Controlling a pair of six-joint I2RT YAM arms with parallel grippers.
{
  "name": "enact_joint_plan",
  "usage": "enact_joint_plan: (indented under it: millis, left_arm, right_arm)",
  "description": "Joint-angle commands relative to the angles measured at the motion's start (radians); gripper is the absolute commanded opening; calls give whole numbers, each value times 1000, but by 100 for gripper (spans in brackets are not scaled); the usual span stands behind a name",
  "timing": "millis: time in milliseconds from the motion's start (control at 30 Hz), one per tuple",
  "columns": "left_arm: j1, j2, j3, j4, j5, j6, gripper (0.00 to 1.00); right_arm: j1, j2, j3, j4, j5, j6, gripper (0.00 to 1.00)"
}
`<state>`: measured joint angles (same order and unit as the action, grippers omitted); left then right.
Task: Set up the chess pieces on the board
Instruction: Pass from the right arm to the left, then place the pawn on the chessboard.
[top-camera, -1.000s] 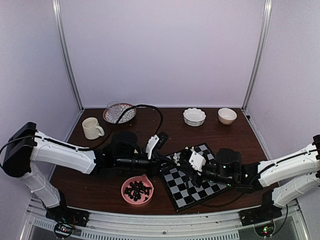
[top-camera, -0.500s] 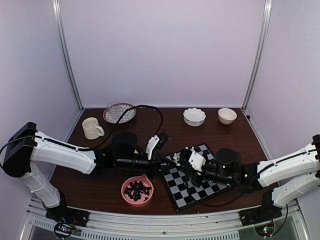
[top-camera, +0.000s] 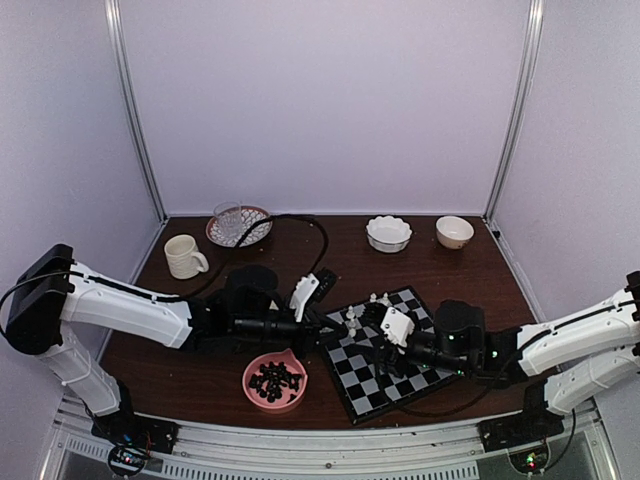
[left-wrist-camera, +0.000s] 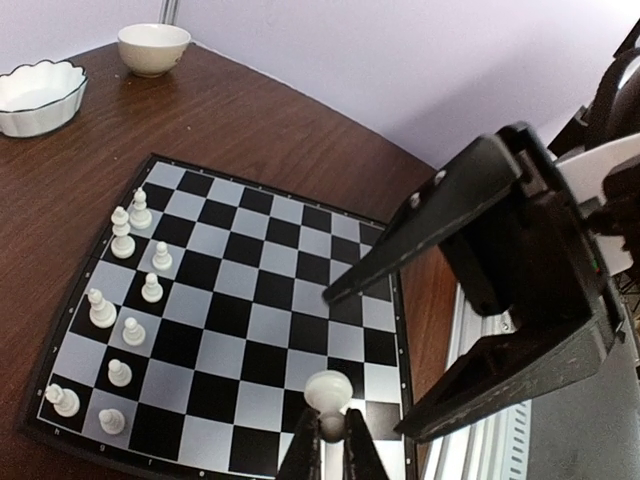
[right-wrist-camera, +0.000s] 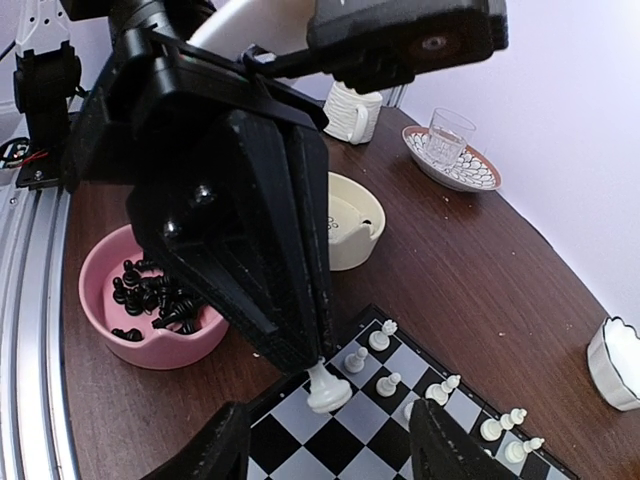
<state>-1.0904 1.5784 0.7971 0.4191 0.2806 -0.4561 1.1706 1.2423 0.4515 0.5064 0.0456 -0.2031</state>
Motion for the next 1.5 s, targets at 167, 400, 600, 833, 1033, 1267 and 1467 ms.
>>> enact_joint_plan:
  millis: [167,400,600,833,1033,1267,1467]
  left_arm:
    - [-5,11,125,-309,-21,203,0]
    - [-4,20,115,-317,-58,280,0]
    - [-5,67,171,-387,-57,367,0]
    - [-5,115,208,-413,-47,446,0]
    - [-10,167,252,-465,26,499,0]
    - [-28,215,321,-556,36,525,0]
    - [-53,265,375,-608,11,510,0]
  right_arm:
    - [-3,-218,-78,-45,116,31,63]
    - [-3,-225,-131,63,379,151,70]
    - [-4,-169,-25,-78,547,197,73]
    - [-4,-151,-74,45,600,170,74]
    - [-4,-110,-60,56,620,125,74]
    - [-4,-116,-71,74,621,127,75]
    - [-4,-183,-67,4,619,176,75]
